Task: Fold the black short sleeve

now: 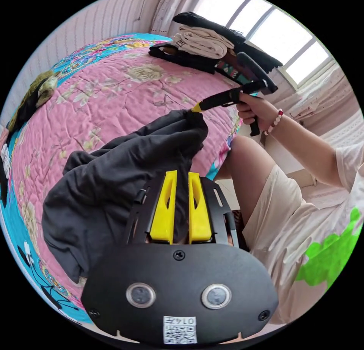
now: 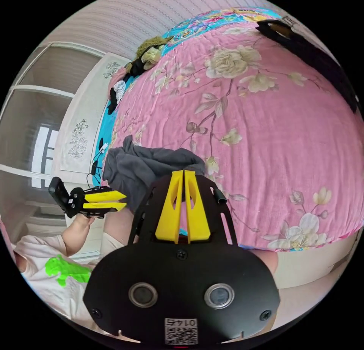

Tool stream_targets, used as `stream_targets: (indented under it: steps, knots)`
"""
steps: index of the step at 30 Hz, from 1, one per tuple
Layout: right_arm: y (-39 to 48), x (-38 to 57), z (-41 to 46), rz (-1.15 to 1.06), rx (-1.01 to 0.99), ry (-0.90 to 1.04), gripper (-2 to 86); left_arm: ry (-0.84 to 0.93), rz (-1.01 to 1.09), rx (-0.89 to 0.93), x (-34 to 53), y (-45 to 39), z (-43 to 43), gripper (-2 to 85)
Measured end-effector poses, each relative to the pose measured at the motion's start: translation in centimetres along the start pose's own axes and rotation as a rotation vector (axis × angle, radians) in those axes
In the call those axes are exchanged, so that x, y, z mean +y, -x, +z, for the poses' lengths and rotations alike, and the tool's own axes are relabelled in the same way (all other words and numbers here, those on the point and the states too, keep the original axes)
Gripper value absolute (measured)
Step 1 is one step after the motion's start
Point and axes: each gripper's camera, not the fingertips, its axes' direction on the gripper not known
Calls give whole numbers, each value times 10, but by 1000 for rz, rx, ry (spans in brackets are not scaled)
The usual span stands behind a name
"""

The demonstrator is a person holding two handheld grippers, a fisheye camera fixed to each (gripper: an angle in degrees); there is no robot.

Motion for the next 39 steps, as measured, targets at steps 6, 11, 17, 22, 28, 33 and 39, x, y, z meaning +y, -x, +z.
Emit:
stream_targets:
  steps: [6, 11, 17, 22, 28, 33, 39]
  knots:
    - [24, -33, -56, -144, -47, -139, 1, -66, 42, -32, -35, -12, -9, 59]
    - [38, -54, -85, -252, 20, -278, 9, -136, -45, -28, -37, 13, -38, 56]
    - [-10, -79, -43, -50, -43, -49, 72, -120, -110, -3, -26, 27, -36, 53]
    - [-24, -57, -12, 39, -52, 28, 75, -114, -165, -112, -17, 46, -47, 54]
    - [-17, -65, 20, 104, -28, 26, 57, -141, -282, -178, -13, 94, -77, 69]
    - [9, -67, 6, -19, -13, 32, 9, -144, -286, -220, -24, 106, -92, 70]
    - [4, -10, -51, -49, 106, 150, 13, -98, -231, -201, -51, 109, -87, 67]
